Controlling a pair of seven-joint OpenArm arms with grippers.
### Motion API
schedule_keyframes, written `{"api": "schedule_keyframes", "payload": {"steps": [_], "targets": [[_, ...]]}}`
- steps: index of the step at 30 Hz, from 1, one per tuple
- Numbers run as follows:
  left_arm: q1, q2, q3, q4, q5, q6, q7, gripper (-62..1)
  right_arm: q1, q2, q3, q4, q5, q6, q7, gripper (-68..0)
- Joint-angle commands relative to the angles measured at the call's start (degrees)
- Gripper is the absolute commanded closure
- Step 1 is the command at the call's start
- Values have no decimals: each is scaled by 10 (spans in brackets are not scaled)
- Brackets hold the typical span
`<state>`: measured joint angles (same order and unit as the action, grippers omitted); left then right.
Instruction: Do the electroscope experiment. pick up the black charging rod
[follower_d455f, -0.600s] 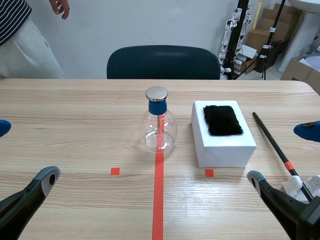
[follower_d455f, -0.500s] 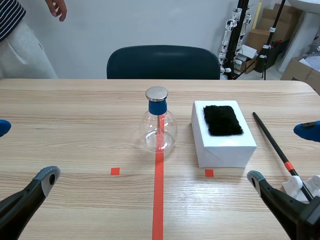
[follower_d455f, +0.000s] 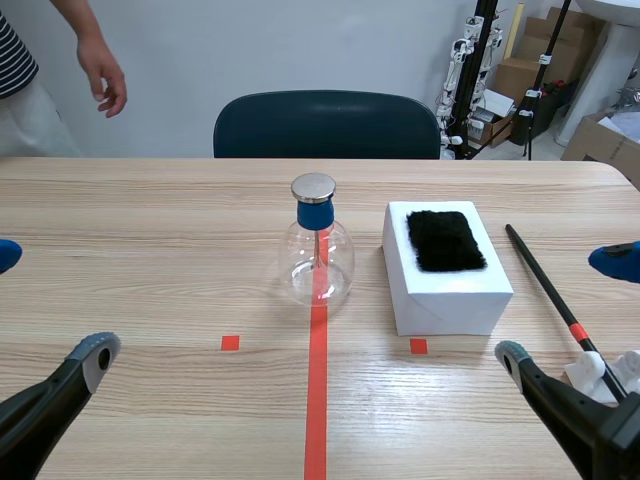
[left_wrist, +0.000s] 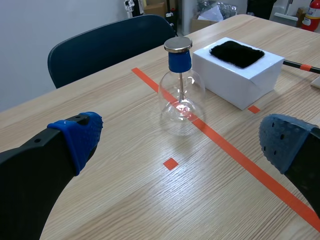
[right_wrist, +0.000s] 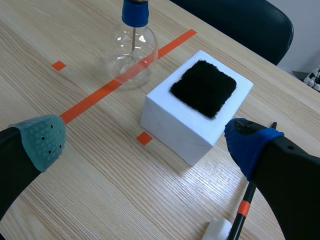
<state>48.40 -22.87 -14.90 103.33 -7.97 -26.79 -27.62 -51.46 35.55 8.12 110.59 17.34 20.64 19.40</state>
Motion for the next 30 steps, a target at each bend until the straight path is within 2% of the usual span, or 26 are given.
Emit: {"api": "schedule_keyframes", "payload": {"steps": [1, 17, 20, 24, 26, 27, 30], "targets": [[0, 0, 2, 6, -8, 1, -9, -623, 0, 0, 4, 6, 6, 0, 9, -679], [0, 0, 2, 6, -8, 1, -9, -623, 0, 0, 4, 6, 6, 0, 6, -679], [0, 0, 2, 6, -8, 1, -8, -623, 0, 3, 6, 6, 7, -10, 0, -679], [0, 0, 2, 6, -7, 1, -8, -623, 10, 5, 9, 7, 15, -9, -10, -679], [0, 0, 2, 6, -7, 1, -8, -623, 25, 5, 9, 9, 16, -11, -33, -679], [0, 0, 2, 6, -7, 1, -8, -623, 34, 5, 9, 9, 25, -13, -59, -679], [0, 0, 2, 6, -7, 1, -9, -623, 79, 5, 9, 9, 71, -13, -188, -679]]}}
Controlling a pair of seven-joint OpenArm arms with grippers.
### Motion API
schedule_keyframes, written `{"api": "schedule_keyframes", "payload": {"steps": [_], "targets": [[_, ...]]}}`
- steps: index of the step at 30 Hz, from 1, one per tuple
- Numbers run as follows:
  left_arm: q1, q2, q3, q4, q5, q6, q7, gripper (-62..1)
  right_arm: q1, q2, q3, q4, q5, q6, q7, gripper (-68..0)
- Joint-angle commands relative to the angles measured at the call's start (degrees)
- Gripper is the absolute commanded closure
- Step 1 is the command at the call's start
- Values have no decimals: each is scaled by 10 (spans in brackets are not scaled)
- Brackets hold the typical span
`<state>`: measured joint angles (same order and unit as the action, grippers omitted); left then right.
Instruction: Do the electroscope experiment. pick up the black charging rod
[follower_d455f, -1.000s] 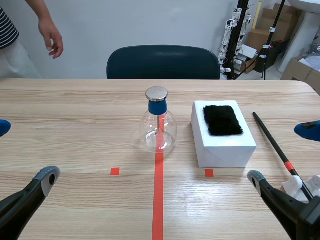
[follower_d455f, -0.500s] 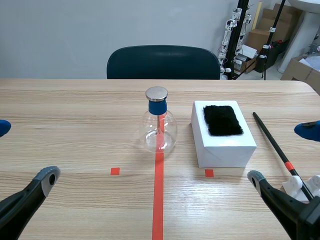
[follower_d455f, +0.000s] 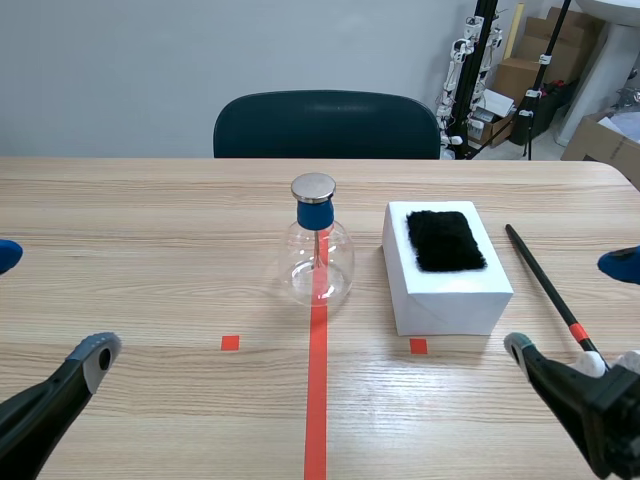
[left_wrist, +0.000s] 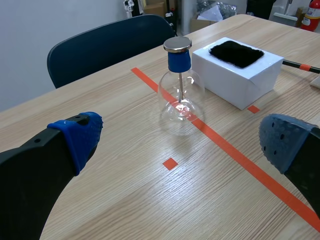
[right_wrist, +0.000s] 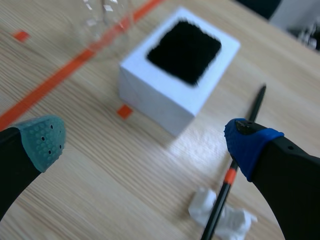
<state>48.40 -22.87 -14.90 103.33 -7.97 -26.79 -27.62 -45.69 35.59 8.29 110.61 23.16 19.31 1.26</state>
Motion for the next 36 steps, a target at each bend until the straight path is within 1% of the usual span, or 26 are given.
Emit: {"api": "schedule_keyframes", "payload": {"steps": [1, 2, 5, 6, 8, 10, 12, 16, 18, 23, 26, 31, 36], "targets": [[0, 0, 2, 6, -7, 1, -9, -623, 38, 4, 7, 8, 29, 0, -47, -679], [0, 0, 2, 6, -7, 1, -8, -623, 55, 4, 7, 8, 45, 0, -86, -679], [0, 0, 2, 6, -7, 1, -8, -623, 105, 4, 7, 8, 78, -10, -177, -679], [0, 0, 2, 6, -7, 1, -8, -623, 121, 4, 7, 8, 89, -21, -204, -679], [0, 0, 2, 6, -7, 1, -8, -623, 152, 4, 7, 6, 111, -58, -255, -679], [0, 0, 2, 6, -7, 1, -8, -623, 180, 4, 7, 0, 125, -91, -295, -679], [0, 0, 2, 6, -7, 1, -8, -623, 205, 4, 6, -12, 139, -113, -330, -679], [0, 0, 2, 6, -7, 1, -8, -623, 249, 3, 2, -45, 165, -125, -377, -679], [0, 0, 2, 6, -7, 1, -8, -623, 268, -1, -5, -60, 172, -125, -400, -679], [0, 0, 2, 6, -7, 1, -8, -623, 317, -19, -21, -88, 172, -125, -500, -679], [0, 0, 2, 6, -7, 1, -8, -623, 339, -29, -22, -106, 172, -124, -544, -679], [0, -1, 2, 6, -7, 1, -8, -623, 379, -46, -22, -148, 167, -124, -592, -679], [-24, -2, 2, -8, -8, 0, -11, -623, 423, -66, -22, -216, 154, -124, -617, -679]]}}
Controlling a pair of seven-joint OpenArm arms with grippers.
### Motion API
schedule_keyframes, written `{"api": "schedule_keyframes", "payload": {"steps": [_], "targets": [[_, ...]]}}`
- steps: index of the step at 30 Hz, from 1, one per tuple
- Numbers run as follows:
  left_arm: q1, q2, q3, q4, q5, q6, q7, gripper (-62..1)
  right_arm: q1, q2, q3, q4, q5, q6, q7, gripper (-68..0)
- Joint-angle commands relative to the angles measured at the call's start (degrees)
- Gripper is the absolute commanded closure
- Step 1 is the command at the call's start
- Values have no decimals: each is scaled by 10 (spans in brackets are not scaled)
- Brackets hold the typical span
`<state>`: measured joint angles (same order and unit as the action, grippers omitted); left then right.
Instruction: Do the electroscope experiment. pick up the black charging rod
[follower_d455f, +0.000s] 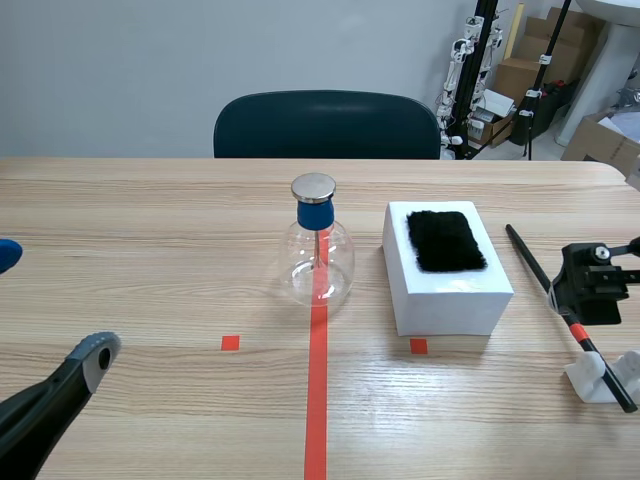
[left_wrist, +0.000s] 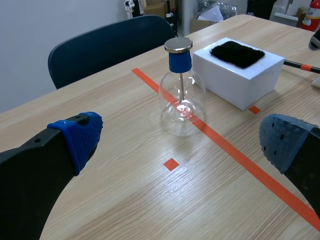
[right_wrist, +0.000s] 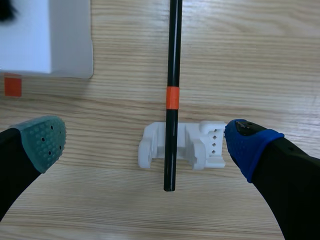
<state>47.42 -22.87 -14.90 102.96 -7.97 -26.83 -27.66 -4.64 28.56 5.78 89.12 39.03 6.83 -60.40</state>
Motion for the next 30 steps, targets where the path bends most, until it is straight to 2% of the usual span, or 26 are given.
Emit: {"api": "schedule_keyframes", "payload": {"steps": [1, 4, 8, 12, 16, 19, 24, 28, 30], "targets": [[-23, -2, 2, -12, -8, -4, -13, -623, 21, 1, 3, -14, -12, 0, -3, -679], [-53, -2, 6, -47, -7, -24, -32, -623, 52, -12, 3, -49, -15, 0, -24, -679], [-90, -2, 21, -108, -5, -30, -63, -623, 83, -28, 3, -74, -50, 0, -72, -679], [-126, -2, 40, -164, 23, -36, -101, -623, 110, -42, 2, -94, -93, 0, -110, -679], [-162, -2, 62, -217, 72, -40, -144, -623, 133, -53, 2, -107, -135, 0, -110, -679], [-187, -2, 76, -258, 96, -41, -178, -623, 149, -54, 0, -122, -145, 0, -103, -679], [-227, -2, 92, -323, 110, -52, -220, -623, 178, -54, -17, -166, -153, 0, -82, -679], [-253, -5, 106, -367, 148, -59, -260, -623, 200, -54, -45, -197, -172, 3, -82, -679], [-265, -10, 116, -388, 153, -60, -282, -623, 211, -54, -61, -207, -181, 3, -82, -679]]}}
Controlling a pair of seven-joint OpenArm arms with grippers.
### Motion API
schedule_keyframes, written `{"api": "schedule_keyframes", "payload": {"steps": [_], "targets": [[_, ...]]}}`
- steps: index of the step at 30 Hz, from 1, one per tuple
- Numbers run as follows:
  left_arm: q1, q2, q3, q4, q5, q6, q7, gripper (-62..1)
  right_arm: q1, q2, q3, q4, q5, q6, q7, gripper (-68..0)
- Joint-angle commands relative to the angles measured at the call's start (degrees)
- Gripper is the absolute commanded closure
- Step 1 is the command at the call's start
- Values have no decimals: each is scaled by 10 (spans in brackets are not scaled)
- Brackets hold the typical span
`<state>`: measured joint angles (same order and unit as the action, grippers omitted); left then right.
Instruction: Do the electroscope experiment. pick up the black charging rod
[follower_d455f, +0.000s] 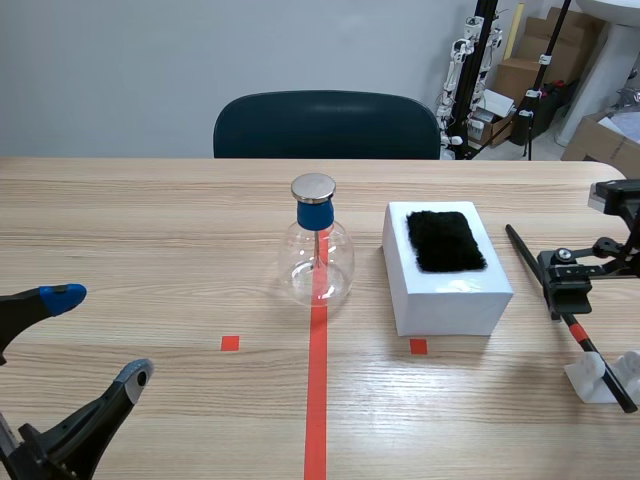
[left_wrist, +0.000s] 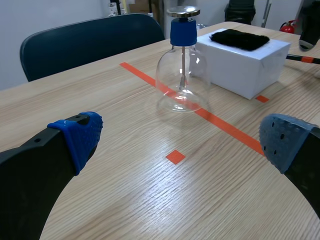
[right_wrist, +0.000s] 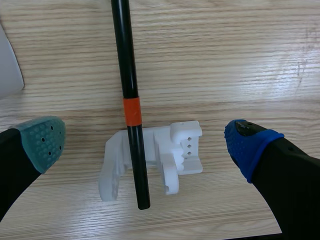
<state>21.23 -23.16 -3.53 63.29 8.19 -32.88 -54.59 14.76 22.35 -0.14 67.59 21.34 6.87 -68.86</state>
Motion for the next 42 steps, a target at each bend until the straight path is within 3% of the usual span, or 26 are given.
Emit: {"api": "schedule_keyframes", "payload": {"steps": [1, 6, 16, 27, 33, 42], "targets": [[-7, -10, 7, -2, -8, 1, -23, -623, 22, 8, -10, 3, -7, 3, 2, -679], [-41, -25, 34, -54, -8, 1, -64, -623, 32, -2, -36, -26, -33, 2, 37, -679], [-92, -43, 87, -133, 20, 1, -146, -623, 31, -8, -38, -59, -30, 3, 82, -679], [-131, -45, 127, -209, 24, 2, -227, -623, 31, -12, -38, -103, -16, 5, 103, -679], [-145, -45, 140, -246, 24, 5, -267, -623, 31, -12, -38, -118, -3, 21, 101, -679], [-148, -44, 141, -252, 24, 7, -275, -623, 30, -9, -38, -120, 6, 21, 90, -679]]}}
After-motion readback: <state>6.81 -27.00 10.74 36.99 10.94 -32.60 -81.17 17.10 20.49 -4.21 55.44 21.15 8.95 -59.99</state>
